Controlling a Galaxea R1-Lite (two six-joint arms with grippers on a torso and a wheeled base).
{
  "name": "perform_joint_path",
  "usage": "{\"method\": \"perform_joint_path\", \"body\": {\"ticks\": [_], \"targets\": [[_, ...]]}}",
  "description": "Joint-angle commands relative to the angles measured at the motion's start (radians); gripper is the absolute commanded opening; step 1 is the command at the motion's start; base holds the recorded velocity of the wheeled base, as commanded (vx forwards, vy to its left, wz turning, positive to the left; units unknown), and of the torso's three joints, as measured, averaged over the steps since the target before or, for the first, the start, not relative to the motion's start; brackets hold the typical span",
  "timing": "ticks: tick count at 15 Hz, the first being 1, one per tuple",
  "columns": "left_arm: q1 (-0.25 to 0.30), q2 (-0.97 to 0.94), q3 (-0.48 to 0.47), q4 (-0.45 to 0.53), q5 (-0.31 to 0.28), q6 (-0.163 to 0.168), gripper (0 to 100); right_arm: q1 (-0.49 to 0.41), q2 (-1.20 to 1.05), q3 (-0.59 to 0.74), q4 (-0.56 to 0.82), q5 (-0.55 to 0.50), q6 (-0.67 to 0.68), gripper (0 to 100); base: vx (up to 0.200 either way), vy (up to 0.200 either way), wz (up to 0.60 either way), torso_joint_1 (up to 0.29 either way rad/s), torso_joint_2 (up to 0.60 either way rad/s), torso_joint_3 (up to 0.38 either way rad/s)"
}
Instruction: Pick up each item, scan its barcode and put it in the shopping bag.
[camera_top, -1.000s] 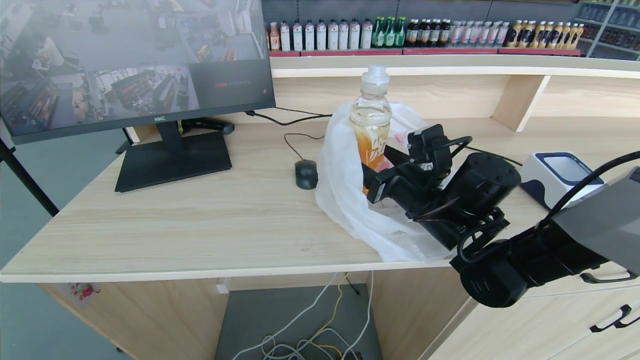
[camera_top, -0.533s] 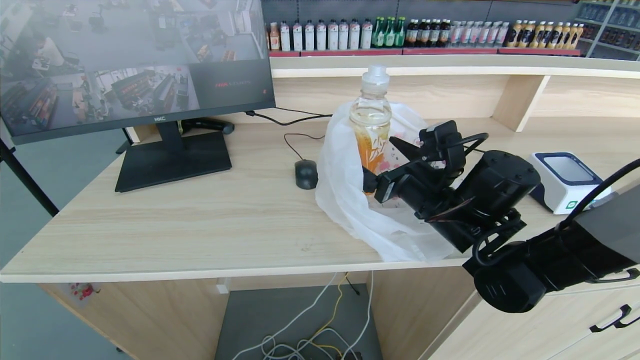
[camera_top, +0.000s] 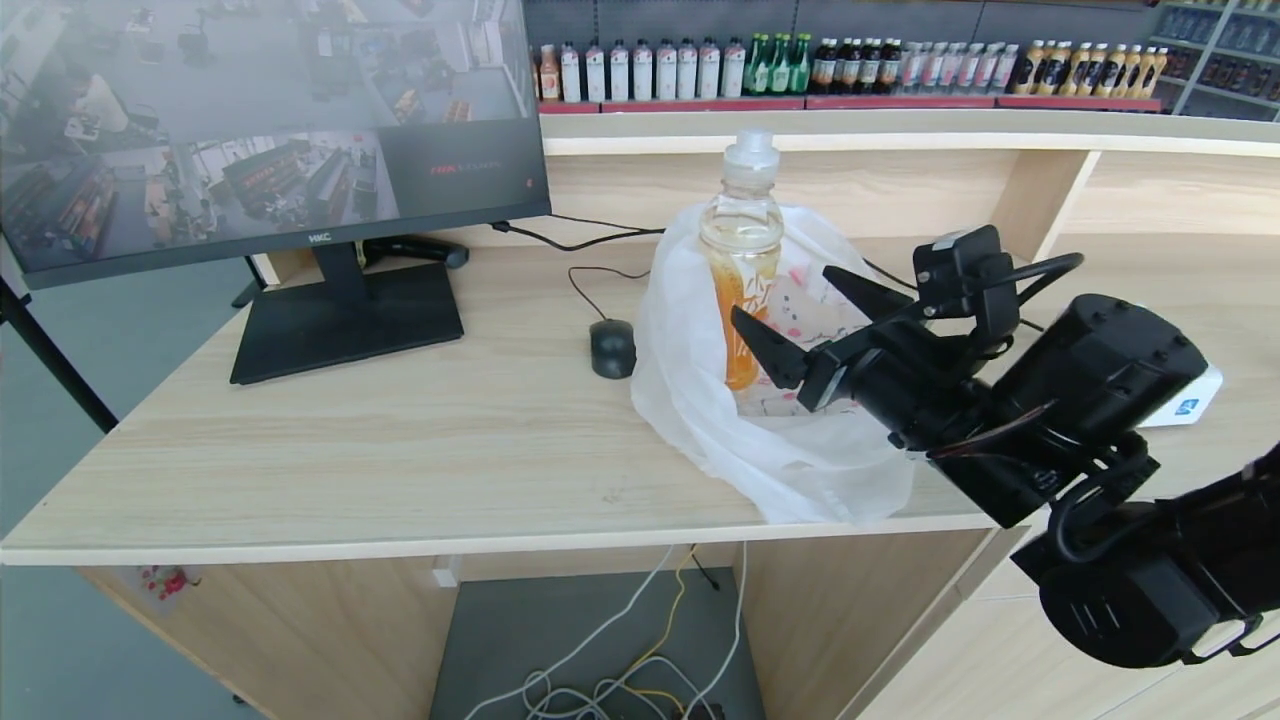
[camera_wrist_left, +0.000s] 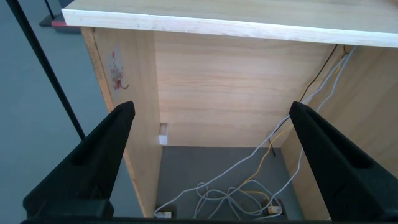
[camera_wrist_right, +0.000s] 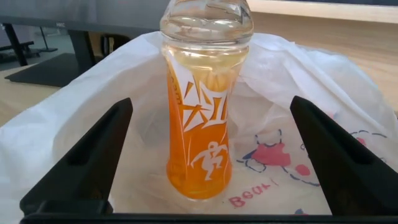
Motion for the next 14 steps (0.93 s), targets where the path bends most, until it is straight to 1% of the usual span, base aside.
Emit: {"method": "perform_joint_path", "body": {"ticks": [1, 4, 9, 14], "targets": [[0.000, 0.000, 0.000, 0.000, 0.000, -0.002, 100, -0.003, -0.093, 0.071, 0.000, 0.002, -0.001, 100, 0.000, 0.000, 0.00, 0.000, 0.00, 0.000], [0.000, 0.000, 0.000, 0.000, 0.000, -0.002, 100, -0.001, -0.176, 0.156, 0.000, 0.003, -0.003, 100, 0.000, 0.000, 0.00, 0.000, 0.00, 0.000], [0.000, 0.000, 0.000, 0.000, 0.000, -0.003, 100, -0.018, -0.216, 0.193, 0.000, 0.003, -0.003, 100, 0.000, 0.000, 0.00, 0.000, 0.00, 0.000], [0.000, 0.000, 0.000, 0.000, 0.000, -0.003, 100, -0.019, -0.216, 0.201, 0.000, 0.002, -0.003, 100, 0.000, -0.200, 0.00, 0.000, 0.00, 0.004]]}}
